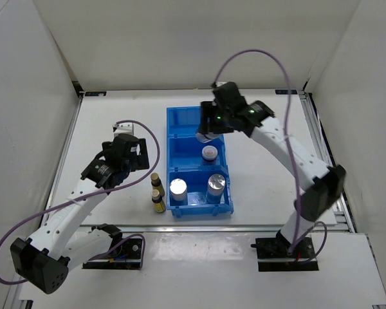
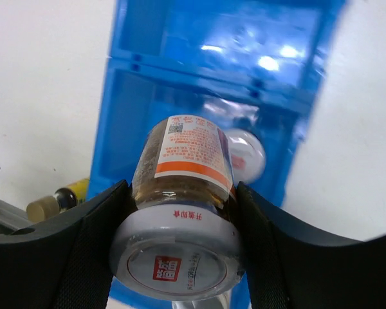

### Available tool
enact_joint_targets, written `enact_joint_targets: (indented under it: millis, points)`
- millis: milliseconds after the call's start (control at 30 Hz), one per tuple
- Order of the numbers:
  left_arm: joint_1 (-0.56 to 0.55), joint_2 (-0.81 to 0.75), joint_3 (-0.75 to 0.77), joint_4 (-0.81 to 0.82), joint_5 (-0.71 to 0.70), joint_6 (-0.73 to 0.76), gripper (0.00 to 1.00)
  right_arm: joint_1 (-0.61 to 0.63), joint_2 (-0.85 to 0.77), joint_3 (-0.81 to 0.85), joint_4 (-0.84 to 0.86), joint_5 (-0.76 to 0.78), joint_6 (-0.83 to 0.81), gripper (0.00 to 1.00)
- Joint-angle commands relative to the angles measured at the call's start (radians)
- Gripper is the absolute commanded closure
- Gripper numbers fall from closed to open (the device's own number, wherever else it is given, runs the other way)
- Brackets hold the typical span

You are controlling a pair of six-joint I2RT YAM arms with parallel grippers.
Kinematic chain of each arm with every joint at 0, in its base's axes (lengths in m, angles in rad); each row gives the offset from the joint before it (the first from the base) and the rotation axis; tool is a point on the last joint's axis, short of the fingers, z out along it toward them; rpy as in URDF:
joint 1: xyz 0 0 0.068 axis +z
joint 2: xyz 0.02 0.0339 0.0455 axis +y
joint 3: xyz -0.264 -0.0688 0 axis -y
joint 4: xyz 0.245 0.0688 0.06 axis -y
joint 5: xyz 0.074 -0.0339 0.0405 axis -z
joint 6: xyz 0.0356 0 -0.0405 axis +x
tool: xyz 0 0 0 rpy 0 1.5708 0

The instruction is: Organize the condiment bottles

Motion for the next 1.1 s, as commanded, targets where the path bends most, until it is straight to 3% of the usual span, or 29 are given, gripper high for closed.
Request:
enact_joint_targets:
  millis: [0,133,367,633,733,767,1067]
  points:
    - [0.007,-0.008,0.032,0.015,0.008,0.005,0.01,0.054,0.171,0.186,-0.015,-0.042,-0.112,1.00]
    - [0.007,-0.008,0.032,0.015,0.008,0.005,0.01,0.079,0.326,0.292,-0.051,-0.068,-0.132,1.00]
    - [0.007,-0.008,0.032,0.015,0.008,0.005,0.01,0.111,0.487,0.323,-0.064,-0.068,-0.141,1.00]
    - [0.007,-0.008,0.032,0.015,0.008,0.005,0.01,0.111,0.610,0.364,-0.074,-0.068,-0.141,0.85]
    - [0.007,-0.008,0.032,0.015,0.008,0.014,0.01,0.111,0.639,0.378,-0.075,-0.068,-0.141,0.64]
    - [0.007,-0.008,0.032,0.015,0.008,0.014,0.01,0.111,0.639,0.378,-0.075,-0.068,-0.141,0.50]
    - [0.007,0.002,0.032,0.015,0.008,0.014,0.01,0.111,0.609,0.448,-0.123,-0.032,-0.150,0.05]
